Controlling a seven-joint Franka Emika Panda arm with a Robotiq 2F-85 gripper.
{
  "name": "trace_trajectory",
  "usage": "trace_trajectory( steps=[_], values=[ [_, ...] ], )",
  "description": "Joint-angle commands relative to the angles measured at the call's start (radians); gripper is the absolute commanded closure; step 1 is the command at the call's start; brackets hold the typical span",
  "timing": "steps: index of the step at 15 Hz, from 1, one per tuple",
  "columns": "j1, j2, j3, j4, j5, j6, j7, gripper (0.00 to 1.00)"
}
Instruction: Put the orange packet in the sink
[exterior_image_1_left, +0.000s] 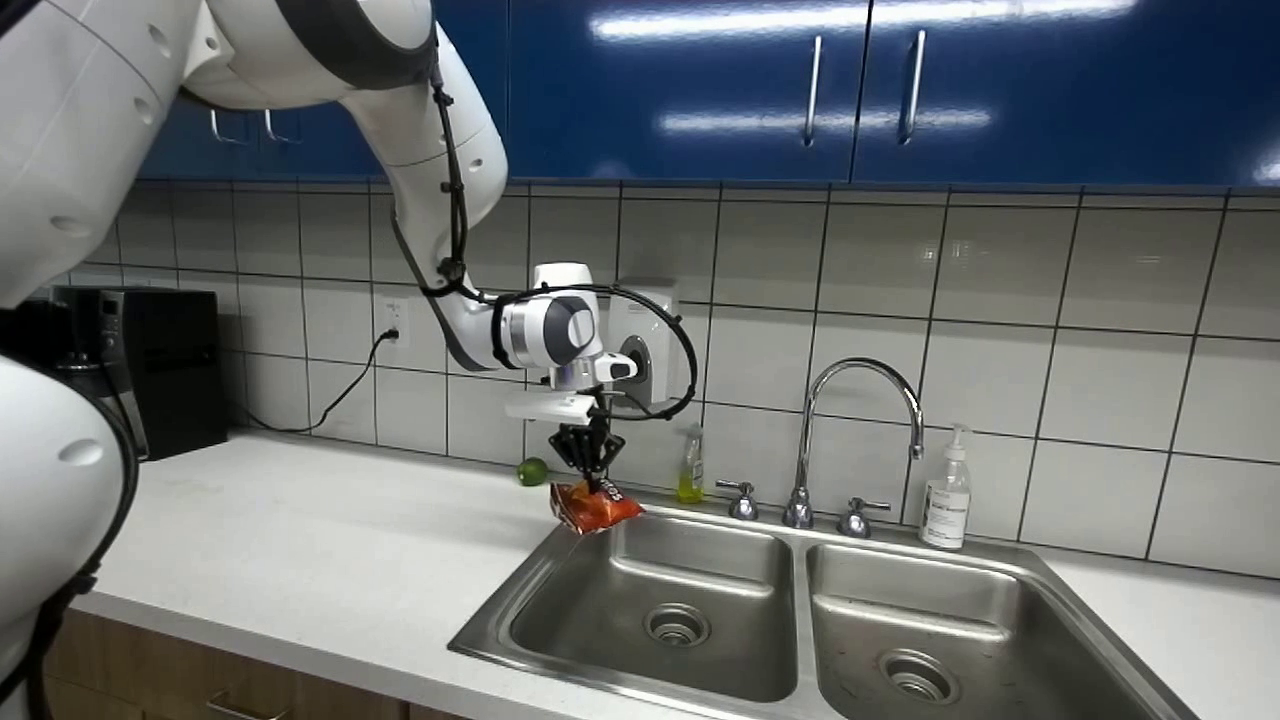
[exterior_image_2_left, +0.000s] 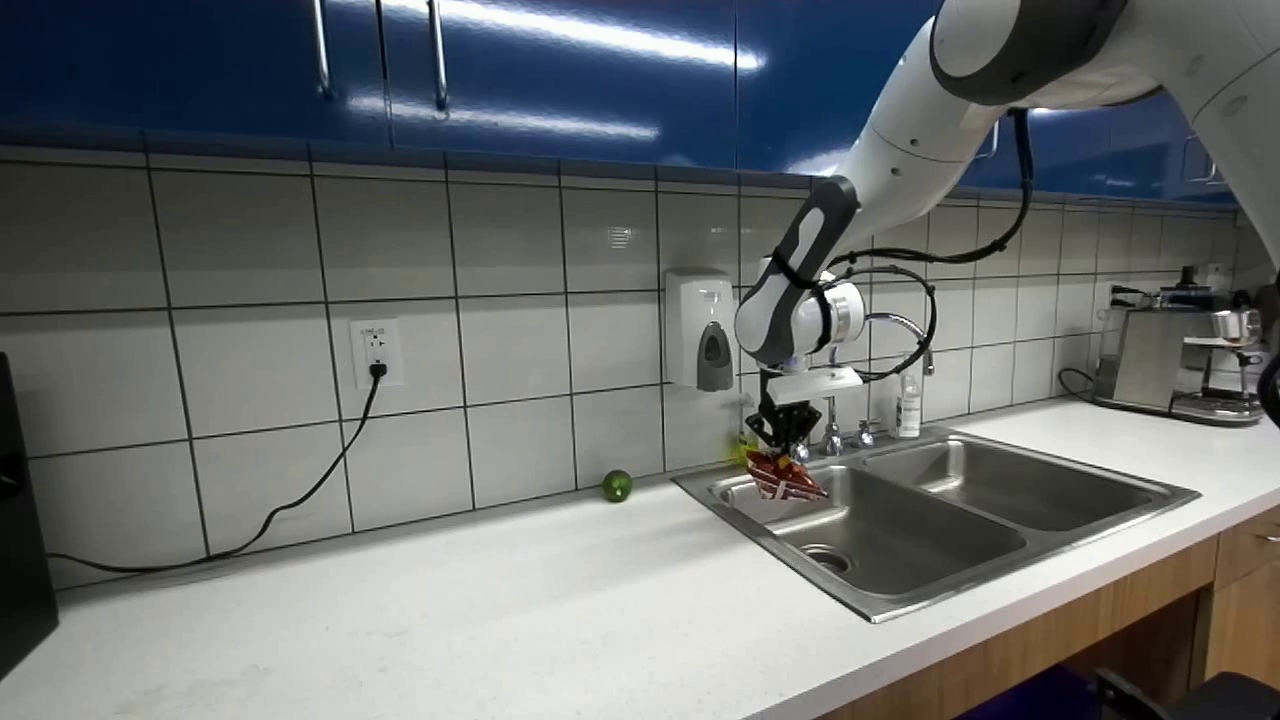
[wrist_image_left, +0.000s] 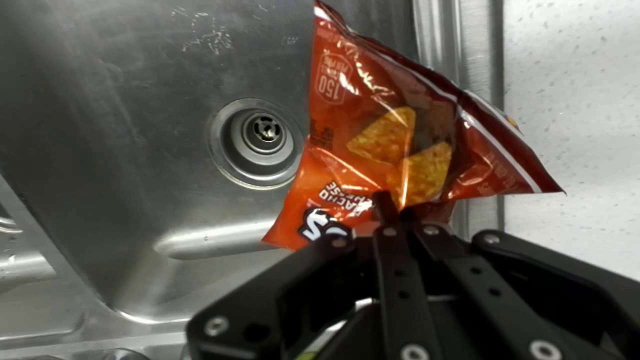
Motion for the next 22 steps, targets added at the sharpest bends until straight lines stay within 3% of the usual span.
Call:
trace_trajectory(
  steps=[1,11,22],
  values=[
    [-0.045,-0.035,-0.006,-0.024,0.014,-0.016,0.025,1.00],
    [-0.142,-0.016,-0.045,-0.049,0.050,-0.003,0.019,1.00],
    [-0.164,0.097,-0.049,-0.041,0.067,0.089,0.024,1.00]
  ],
)
